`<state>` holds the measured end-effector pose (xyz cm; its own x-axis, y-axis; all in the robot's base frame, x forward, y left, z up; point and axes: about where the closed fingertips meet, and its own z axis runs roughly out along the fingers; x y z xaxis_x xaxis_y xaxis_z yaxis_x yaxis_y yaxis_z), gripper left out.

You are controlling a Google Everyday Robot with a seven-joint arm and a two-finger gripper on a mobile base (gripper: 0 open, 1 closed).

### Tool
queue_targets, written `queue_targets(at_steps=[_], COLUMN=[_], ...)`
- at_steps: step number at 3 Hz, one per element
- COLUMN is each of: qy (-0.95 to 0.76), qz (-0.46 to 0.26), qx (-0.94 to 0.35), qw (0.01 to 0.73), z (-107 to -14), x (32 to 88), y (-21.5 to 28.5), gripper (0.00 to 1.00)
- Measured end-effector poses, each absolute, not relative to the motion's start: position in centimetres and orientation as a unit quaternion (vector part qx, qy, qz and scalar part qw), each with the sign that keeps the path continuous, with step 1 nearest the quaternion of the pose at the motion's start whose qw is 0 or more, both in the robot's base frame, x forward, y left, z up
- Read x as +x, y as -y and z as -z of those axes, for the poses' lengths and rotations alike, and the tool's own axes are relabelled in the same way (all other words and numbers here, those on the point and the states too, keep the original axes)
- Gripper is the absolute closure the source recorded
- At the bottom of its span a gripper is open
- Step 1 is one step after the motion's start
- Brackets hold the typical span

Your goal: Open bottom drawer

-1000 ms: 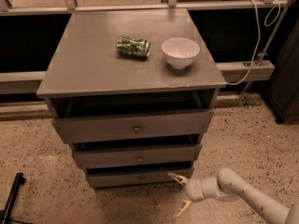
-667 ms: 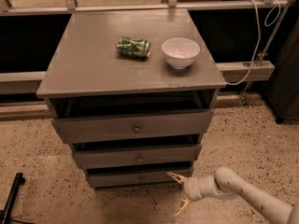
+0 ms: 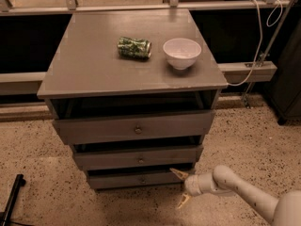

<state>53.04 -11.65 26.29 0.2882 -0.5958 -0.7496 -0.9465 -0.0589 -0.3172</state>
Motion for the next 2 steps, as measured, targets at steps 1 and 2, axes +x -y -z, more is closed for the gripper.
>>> queue_targets(at_steps=[1, 2], qy=[-0.565, -0.583], qz=[-0.190, -0.167], qx=[-0.707, -0.709], qw=[0.380, 0.359], z=[-23.7, -21.9], x=[56.3, 58.1], y=[12.3, 12.9], gripper=[0.00, 0.00])
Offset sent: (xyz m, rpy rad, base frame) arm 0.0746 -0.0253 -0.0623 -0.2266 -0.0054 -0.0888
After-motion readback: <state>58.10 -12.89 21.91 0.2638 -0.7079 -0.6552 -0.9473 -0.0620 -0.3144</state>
